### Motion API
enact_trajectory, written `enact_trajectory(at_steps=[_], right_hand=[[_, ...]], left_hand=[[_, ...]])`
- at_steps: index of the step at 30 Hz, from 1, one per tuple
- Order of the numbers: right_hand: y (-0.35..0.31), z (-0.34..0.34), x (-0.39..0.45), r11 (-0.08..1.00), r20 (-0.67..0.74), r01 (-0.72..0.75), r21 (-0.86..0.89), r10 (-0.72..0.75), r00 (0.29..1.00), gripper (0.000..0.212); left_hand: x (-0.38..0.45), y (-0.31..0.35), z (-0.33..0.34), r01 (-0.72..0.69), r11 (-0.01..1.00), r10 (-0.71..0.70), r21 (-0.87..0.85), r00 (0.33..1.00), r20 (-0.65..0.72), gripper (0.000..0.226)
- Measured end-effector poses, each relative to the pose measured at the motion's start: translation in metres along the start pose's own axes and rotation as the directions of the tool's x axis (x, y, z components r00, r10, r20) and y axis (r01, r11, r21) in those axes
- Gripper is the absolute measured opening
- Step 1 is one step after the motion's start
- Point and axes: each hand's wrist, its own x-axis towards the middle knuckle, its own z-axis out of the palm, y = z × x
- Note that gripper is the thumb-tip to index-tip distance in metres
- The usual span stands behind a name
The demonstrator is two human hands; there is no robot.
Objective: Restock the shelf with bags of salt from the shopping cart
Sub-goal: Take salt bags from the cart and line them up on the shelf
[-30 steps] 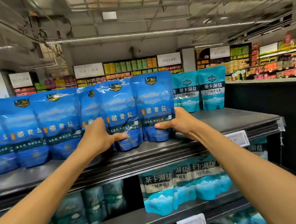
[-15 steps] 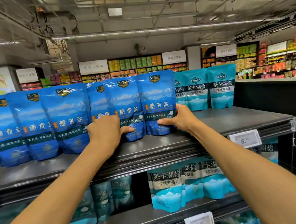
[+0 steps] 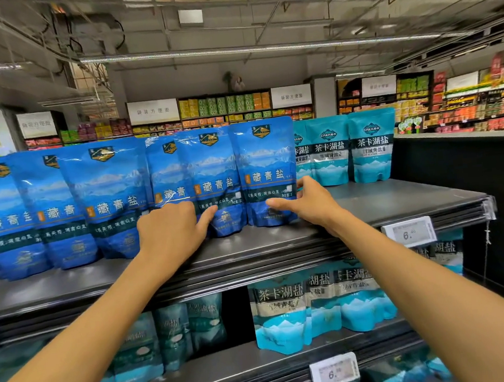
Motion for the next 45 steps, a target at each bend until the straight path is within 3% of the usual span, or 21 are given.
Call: enact_trajectory(at_steps=[3,7,11,15,17,20,24,28,32,36,39,42,45], right_hand=[[-0.001,0.000,-0.003,1.000,-0.034,-0.019,0.012,0.019,0.999,0.081],[-0.002,0.003,-0.003,1.000,-0.120,0.026,-0.004,-0.026,0.992,0.077],[-0.005,0.005,-0.007,1.000,-0.184,0.018,0.010,-0.016,0.983,0.061],[-0.009,0.002,-0.025,0.992,-0.406,0.124,0.010,-0.109,0.907,0.036],[-0.010,-0.003,-0.042,0.973,-0.487,0.224,0.064,-0.166,0.858,0.025],[-0.001,-0.016,-0.078,0.940,-0.519,0.316,0.126,-0.209,0.829,0.010],[0.033,-0.040,-0.140,0.934,-0.513,0.317,0.167,-0.192,0.837,0.002],[0.088,-0.071,-0.217,0.965,-0.562,0.217,0.146,-0.099,0.821,0.005],[0.156,-0.111,-0.309,0.990,-0.678,-0.001,0.139,0.096,0.728,0.012],[0.230,-0.154,-0.412,0.954,-0.784,-0.225,0.199,0.292,0.547,0.007],[0.291,-0.181,-0.493,0.884,-0.830,-0.361,0.296,0.425,0.362,0.016],[0.360,-0.195,-0.576,0.761,-0.821,-0.507,0.406,0.547,0.163,0.017],[0.429,-0.194,-0.656,0.570,-0.767,-0.640,0.515,0.641,-0.047,0.025]], left_hand=[[-0.005,-0.007,-0.005,0.020,0.998,-0.021,-0.056,1.000,-0.016,0.062],[-0.011,-0.036,-0.012,0.069,0.992,-0.083,-0.103,0.987,-0.139,0.054],[-0.018,-0.065,-0.014,0.119,0.974,-0.147,-0.195,0.980,-0.136,0.053],[-0.035,-0.044,-0.026,0.099,0.888,-0.167,-0.450,0.979,-0.113,0.052],[-0.044,-0.018,-0.036,0.053,0.760,-0.134,-0.647,0.988,-0.078,0.049],[-0.059,0.032,-0.048,-0.014,0.474,-0.043,-0.880,0.998,-0.039,0.047],[-0.087,0.110,-0.049,-0.014,0.202,0.093,-0.979,0.996,0.005,0.044],[-0.130,0.199,-0.036,0.066,-0.004,0.316,-0.998,0.947,0.062,0.044],[-0.194,0.296,-0.020,0.194,-0.103,0.555,-0.976,0.825,0.106,0.040],[-0.279,0.402,-0.004,0.357,-0.099,0.754,-0.929,0.635,0.164,0.032],[-0.349,0.478,0.004,0.452,0.008,0.862,-0.892,0.448,0.235,0.032],[-0.425,0.547,0.020,0.431,0.147,0.918,-0.890,0.276,0.285,0.037],[-0.503,0.606,0.046,0.507,0.411,0.879,-0.757,-0.001,0.477,0.016]])
